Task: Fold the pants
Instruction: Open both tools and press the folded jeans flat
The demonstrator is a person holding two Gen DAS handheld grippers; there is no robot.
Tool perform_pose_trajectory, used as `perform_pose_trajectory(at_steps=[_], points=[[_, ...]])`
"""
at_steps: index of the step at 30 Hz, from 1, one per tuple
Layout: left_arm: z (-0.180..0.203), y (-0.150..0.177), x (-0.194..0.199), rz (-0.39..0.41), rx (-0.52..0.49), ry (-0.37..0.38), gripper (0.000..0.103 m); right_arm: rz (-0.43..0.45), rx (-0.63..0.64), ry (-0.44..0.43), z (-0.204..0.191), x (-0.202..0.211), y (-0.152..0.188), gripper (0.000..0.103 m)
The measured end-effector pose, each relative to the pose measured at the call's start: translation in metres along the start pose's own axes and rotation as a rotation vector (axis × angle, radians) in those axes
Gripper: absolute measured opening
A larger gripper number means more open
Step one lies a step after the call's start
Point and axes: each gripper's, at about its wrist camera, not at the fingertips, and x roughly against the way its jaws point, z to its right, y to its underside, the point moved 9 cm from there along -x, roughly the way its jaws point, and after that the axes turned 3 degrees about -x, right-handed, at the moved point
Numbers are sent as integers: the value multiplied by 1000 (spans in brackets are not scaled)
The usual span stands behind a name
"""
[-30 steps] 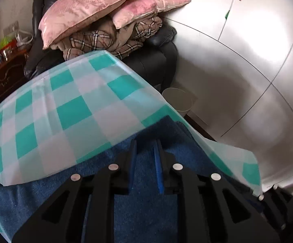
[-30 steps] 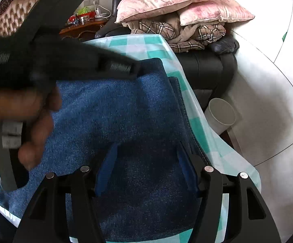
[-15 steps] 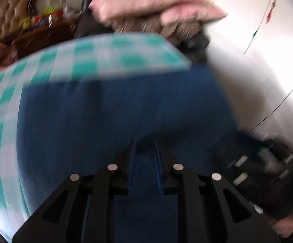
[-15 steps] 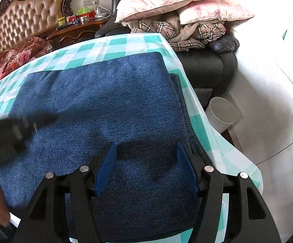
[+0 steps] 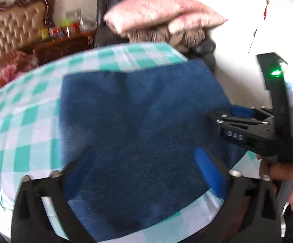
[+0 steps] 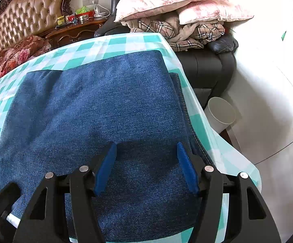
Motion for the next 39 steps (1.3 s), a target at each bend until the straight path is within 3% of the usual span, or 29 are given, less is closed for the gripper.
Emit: perform_pose_trajectory(at_steps=[2, 5, 7, 9, 14, 17, 18, 33, 39], points=[[-1, 5, 3, 5, -39, 22, 101, -1, 0, 4, 0, 0, 0, 60], [-20, 13, 1, -7, -31, -61, 101, 1, -1, 10, -1, 1, 1, 61], [-32, 21, -6, -47, -15, -66, 93, 2, 0, 17, -3, 2, 2, 62], [-46, 32, -15, -102, 5, -88, 75, 4, 9, 27, -4, 3, 3, 65], [-52, 35, -13, -99, -1, -87, 74, 1, 6, 41, -5, 4, 4, 71], [-52, 37, -15, -101, -3, -90, 74, -1, 17, 39, -9, 5, 6, 90], [-51, 37, -15, -100, -4, -91, 74, -2, 18, 38, -11, 5, 7, 91], [-48, 37, -18, -94, 4, -79, 75, 18, -13, 89, -31, 28, 19, 92], [-48, 37, -16, -92, 1, -86, 75, -20, -5, 109, -33, 24, 27, 92]])
